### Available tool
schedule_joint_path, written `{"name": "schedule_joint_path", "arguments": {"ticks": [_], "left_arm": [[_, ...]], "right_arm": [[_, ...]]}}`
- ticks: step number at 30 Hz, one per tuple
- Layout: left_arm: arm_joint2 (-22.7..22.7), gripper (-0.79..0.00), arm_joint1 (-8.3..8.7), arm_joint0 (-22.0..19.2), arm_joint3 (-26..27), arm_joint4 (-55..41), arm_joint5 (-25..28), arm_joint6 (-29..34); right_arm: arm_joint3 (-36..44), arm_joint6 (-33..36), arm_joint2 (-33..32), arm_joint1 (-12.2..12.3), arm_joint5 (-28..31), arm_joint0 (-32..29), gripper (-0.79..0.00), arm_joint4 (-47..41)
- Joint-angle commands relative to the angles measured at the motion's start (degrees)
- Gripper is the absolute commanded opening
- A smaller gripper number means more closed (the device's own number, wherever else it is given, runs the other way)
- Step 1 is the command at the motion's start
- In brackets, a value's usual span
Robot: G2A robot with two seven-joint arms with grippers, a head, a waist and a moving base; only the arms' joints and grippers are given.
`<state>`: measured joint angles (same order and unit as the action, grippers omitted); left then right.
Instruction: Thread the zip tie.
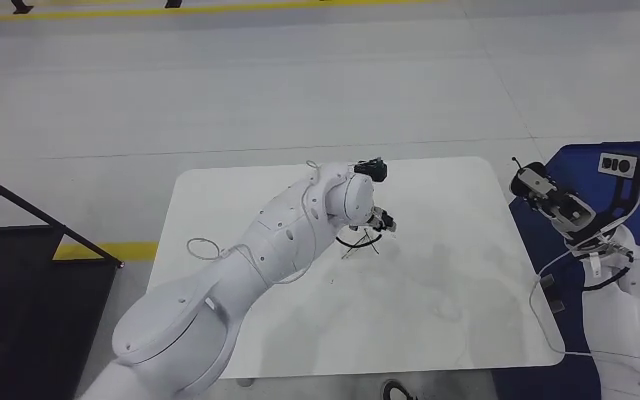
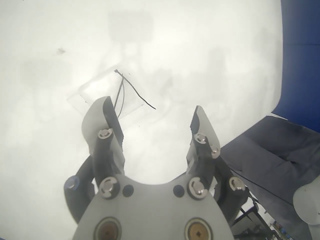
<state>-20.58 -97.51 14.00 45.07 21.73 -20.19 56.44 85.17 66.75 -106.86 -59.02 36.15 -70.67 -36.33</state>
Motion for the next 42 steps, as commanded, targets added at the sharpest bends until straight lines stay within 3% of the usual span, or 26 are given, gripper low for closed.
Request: {"name": "schedule_joint_path", "arguments": {"ticks": [1, 3, 6, 8, 12, 16, 19, 24, 33, 42], "left_arm": [[2.5, 0.000, -0.40, 0.3, 1.5, 7.9, -6.2, 1.9], [2.3, 0.000, -0.55, -0.2, 0.7, 8.2, -5.3, 4.2], [3.2, -0.274, -1.09, -0.2, -1.3, 10.1, -5.0, 6.1], [3.1, -0.320, -1.67, 0.0, -2.5, 9.7, -4.2, 7.4], [3.0, -0.289, -2.93, 0.4, -5.1, 9.2, -2.8, 7.1], [3.6, -0.339, -4.61, 0.7, -8.1, 9.7, -1.1, 7.8], [3.9, -0.419, -5.99, 0.5, -11.1, 9.9, -0.6, 8.1], [3.7, -0.446, -8.10, 0.3, -15.8, 9.2, 2.6, 8.1], [4.7, -0.443, -11.97, 0.3, -22.7, 10.9, 5.3, 8.8], [4.7, -0.440, -14.80, 0.0, -27.9, 12.0, 6.8, 10.0]], "right_arm": [[0.0, 0.0, 0.0, 0.0, 0.0, 0.0, -0.785, 0.0], [0.0, 0.0, 0.0, 0.0, 0.0, 0.0, -0.785, 0.0], [0.0, 0.0, 0.0, 0.0, 0.0, 0.0, -0.785, 0.0], [0.0, 0.0, 0.0, 0.0, 0.0, 0.0, -0.785, 0.0], [0.0, 0.0, 0.0, 0.0, 0.0, 0.0, -0.785, 0.0], [0.0, 0.0, 0.0, 0.0, 0.0, 0.0, -0.785, 0.0], [0.0, 0.0, 0.0, 0.0, 0.0, 0.0, -0.785, 0.0], [0.0, 0.0, 0.0, 0.0, 0.0, 0.0, -0.785, 0.0], [0.0, 0.0, 0.0, 0.0, 0.0, 0.0, -0.785, 0.0], [0.0, 0.0, 0.0, 0.0, 0.0, 0.0, -0.785, 0.0]]}}
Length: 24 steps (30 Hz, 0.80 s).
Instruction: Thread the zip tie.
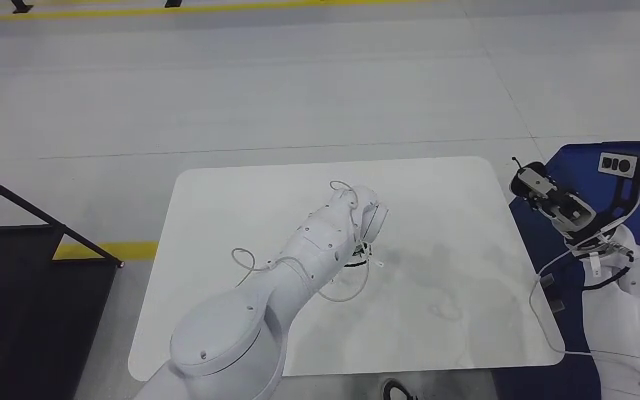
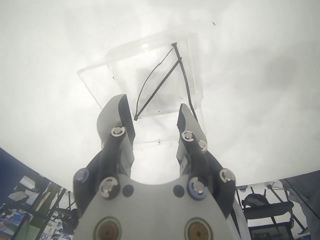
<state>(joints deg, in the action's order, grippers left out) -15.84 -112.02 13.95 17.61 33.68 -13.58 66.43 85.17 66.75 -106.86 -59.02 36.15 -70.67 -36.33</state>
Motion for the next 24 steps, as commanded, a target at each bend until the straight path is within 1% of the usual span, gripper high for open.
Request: {"name": "schedule_joint_path", "arguments": {"ticks": [1, 6, 9, 12, 17, 21, 24], "left_arm": [[-0.1, -0.440, -0.54, 0.0, -0.8, 0.1, 0.5, -0.2], [-0.5, -0.434, -1.62, 0.2, -1.8, 0.1, 3.4, -1.6], [-1.0, -0.431, -2.04, -0.1, -2.7, 0.4, 3.0, -3.8], [-1.6, -0.425, -2.36, -0.4, -3.7, 0.1, 2.2, -4.5], [-3.9, -0.425, -2.42, -1.1, -5.6, -2.9, 2.7, -6.3], [-3.9, -0.422, -2.65, -0.7, -6.0, -2.0, 1.7, -6.9], [-3.8, -0.428, -2.83, -0.3, -6.1, -1.1, 2.2, -7.0]], "right_arm": [[0.0, 0.0, 0.0, 0.0, 0.0, 0.0, -0.785, 0.0], [0.0, 0.0, 0.0, 0.0, 0.0, 0.0, -0.785, 0.0], [0.0, 0.0, 0.0, 0.0, 0.0, 0.0, -0.785, 0.0], [0.0, 0.0, 0.0, 0.0, 0.0, 0.0, -0.785, 0.0], [0.0, 0.0, 0.0, 0.0, 0.0, 0.0, -0.785, 0.0], [0.0, 0.0, 0.0, 0.0, 0.0, 0.0, -0.785, 0.0], [0.0, 0.0, 0.0, 0.0, 0.0, 0.0, -0.785, 0.0]]}}
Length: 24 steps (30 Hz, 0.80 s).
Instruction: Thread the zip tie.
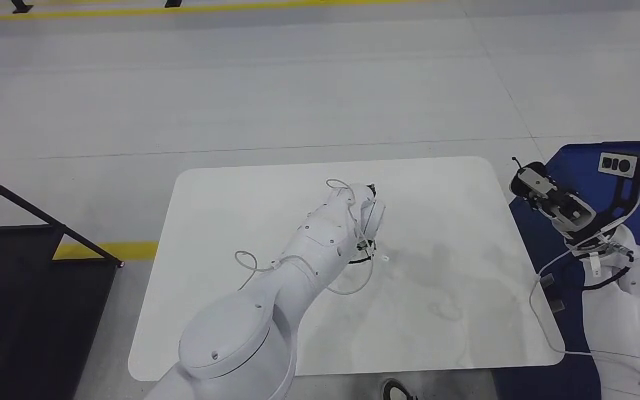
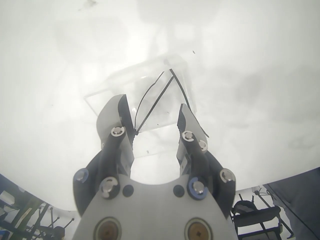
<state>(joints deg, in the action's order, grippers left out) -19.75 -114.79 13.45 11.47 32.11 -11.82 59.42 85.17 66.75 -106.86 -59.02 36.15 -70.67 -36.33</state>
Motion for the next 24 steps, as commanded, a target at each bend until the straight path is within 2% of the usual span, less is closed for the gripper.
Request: {"name": "schedule_joint_path", "arguments": {"ticks": [1, 9, 13, 15, 17, 18, 20, 24], "left_arm": [[0.3, -0.428, -0.12, 0.3, 0.1, 1.0, 1.0, 0.1], [0.6, -0.446, -0.51, 1.0, -1.0, 2.9, 2.6, 2.0], [0.3, -0.514, -0.51, 1.2, -1.3, 3.0, 2.7, 2.7], [0.2, -0.594, -0.51, 1.1, -1.4, 2.9, 2.6, 3.2], [0.1, -0.597, -0.50, 1.1, -1.5, 3.0, 2.6, 3.5], [0.1, -0.628, -0.50, 1.1, -1.5, 3.1, 2.7, 3.8], [0.0, -0.745, -0.51, 1.0, -1.4, 3.2, 2.7, 4.1], [-0.1, -0.776, -0.50, 1.0, -1.4, 3.4, 2.8, 4.4]], "right_arm": [[0.0, 0.0, 0.0, 0.0, 0.0, 0.0, -0.785, 0.0], [0.0, 0.0, 0.0, 0.0, 0.0, 0.0, -0.785, 0.0], [0.0, 0.0, 0.0, 0.0, 0.0, 0.0, -0.785, 0.0], [0.0, 0.0, 0.0, 0.0, 0.0, 0.0, -0.785, 0.0], [0.0, 0.0, 0.0, 0.0, 0.0, 0.0, -0.785, 0.0], [0.0, 0.0, 0.0, 0.0, 0.0, 0.0, -0.785, 0.0], [0.0, 0.0, 0.0, 0.0, 0.0, 0.0, -0.785, 0.0], [0.0, 0.0, 0.0, 0.0, 0.0, 0.0, -0.785, 0.0]]}}
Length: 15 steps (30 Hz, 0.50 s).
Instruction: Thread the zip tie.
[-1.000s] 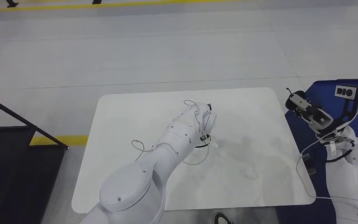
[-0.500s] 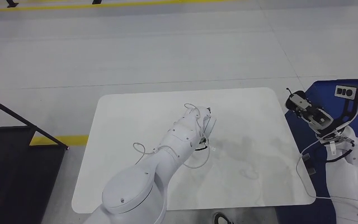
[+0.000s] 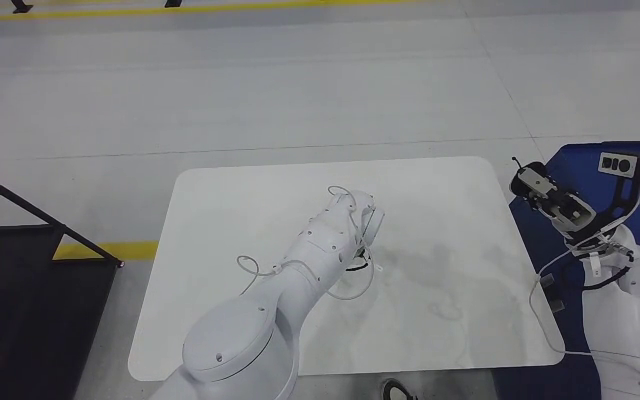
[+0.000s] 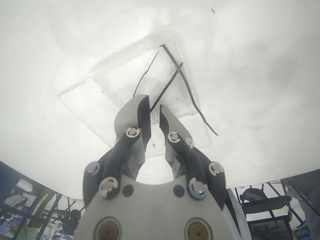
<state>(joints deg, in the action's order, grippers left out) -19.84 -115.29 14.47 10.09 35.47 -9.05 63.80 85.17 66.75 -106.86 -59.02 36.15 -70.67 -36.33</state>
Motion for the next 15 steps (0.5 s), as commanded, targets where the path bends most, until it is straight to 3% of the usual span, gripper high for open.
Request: {"name": "schedule_joint_path", "arguments": {"ticks": [1, 14, 15], "left_arm": [[-0.1, -0.785, 0.00, 0.0, 0.1, 0.0, 0.0, 0.1], [-0.5, -0.785, 0.00, -1.3, 1.1, 0.7, -0.9, 1.2], [-0.4, -0.650, 0.00, -1.2, 0.9, 0.9, -0.6, 1.9]], "right_arm": [[0.0, 0.0, 0.0, 0.0, 0.0, 0.0, -0.785, 0.0], [0.0, 0.0, 0.0, 0.0, 0.0, 0.0, -0.785, 0.0], [0.0, 0.0, 0.0, 0.0, 0.0, 0.0, -0.785, 0.0]]}}
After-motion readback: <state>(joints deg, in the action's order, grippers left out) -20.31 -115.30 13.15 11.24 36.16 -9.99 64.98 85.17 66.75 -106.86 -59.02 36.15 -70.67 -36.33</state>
